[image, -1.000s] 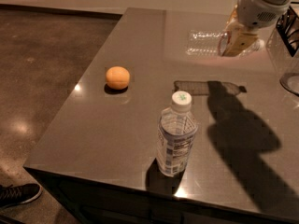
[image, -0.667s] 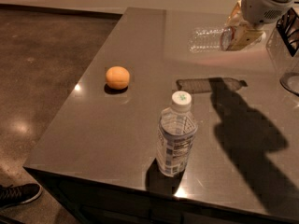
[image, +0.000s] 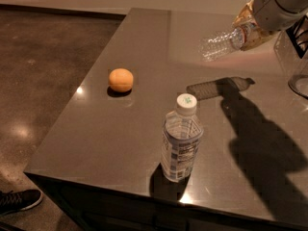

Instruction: Place water bottle upright

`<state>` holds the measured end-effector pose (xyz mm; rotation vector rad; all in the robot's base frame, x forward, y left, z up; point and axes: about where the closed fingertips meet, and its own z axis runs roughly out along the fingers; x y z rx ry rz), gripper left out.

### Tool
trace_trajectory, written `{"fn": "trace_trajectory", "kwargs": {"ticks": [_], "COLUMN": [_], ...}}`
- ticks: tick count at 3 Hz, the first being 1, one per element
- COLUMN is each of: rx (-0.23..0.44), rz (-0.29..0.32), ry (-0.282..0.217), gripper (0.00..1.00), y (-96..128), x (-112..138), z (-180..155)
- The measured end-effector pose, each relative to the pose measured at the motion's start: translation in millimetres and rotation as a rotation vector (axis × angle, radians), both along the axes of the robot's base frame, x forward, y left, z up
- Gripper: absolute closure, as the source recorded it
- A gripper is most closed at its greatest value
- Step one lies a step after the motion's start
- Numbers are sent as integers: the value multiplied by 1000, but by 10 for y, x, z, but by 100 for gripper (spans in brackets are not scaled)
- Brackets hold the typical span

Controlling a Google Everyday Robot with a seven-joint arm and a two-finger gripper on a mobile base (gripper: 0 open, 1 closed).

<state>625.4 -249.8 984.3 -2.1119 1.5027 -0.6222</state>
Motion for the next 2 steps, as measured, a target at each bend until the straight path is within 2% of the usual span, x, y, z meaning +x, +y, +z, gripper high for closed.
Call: {"fn": "trace_trajectory", "kwargs": {"ticks": [1,2], "rx": [-93,-209], "rz": [68,138], "ry": [-81,-183], "gripper": [100,100], "y": [28,99], "x": [14,38], "z": [8,38]}}
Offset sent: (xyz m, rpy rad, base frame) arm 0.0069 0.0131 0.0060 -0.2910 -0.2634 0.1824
